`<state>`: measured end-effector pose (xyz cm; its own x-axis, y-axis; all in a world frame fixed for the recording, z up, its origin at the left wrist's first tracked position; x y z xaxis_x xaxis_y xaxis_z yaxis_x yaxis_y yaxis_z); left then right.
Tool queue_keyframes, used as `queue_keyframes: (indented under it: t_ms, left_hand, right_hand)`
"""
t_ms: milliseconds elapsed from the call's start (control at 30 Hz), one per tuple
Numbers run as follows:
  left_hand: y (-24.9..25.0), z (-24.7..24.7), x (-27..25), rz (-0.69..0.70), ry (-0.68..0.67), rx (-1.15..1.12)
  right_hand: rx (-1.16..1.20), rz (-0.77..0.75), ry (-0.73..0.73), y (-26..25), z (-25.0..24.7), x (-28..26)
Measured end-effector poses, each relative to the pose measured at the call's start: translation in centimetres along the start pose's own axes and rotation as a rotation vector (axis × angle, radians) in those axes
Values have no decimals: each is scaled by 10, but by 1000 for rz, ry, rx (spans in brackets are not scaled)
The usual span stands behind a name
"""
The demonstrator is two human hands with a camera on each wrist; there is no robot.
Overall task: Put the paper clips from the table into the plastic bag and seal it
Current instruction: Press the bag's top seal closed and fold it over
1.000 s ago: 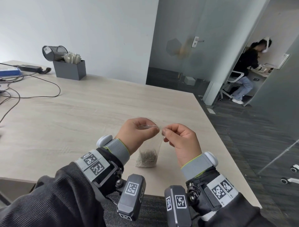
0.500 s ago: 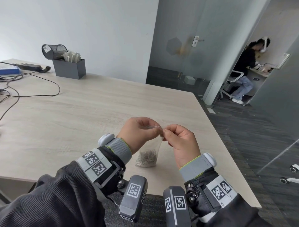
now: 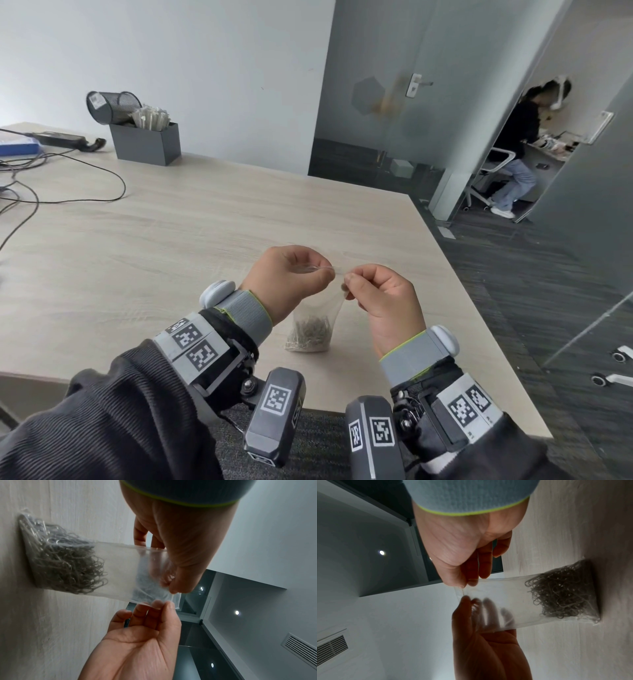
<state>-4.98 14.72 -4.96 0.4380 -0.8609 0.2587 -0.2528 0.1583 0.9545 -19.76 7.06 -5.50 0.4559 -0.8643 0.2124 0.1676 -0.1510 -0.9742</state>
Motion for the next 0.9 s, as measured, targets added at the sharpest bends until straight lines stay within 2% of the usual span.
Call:
queue_keyframes:
  t_ms: [467, 700, 900]
  left_hand:
    - [-5, -12, -1, 34, 76, 41]
    - [-12, -20, -1, 6, 105, -22]
    - [-12, -24, -1, 40, 117, -33]
  right_hand:
    - [-12, 8, 25, 4, -5, 3]
    - [-16, 5, 60, 6, -12, 5]
    - [-10, 2, 75, 5, -13, 4]
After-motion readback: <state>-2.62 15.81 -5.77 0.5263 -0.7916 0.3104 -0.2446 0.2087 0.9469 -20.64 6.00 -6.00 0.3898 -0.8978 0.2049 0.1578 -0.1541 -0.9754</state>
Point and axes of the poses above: each hand's wrist, its own x-axis towards the middle knuckle, its own z-axis out of the palm, y = z × x, the point moved 6 cm from there along x, towards the middle knuckle, and after that the axes turned 4 degrees about z, right-handed, at the moved point
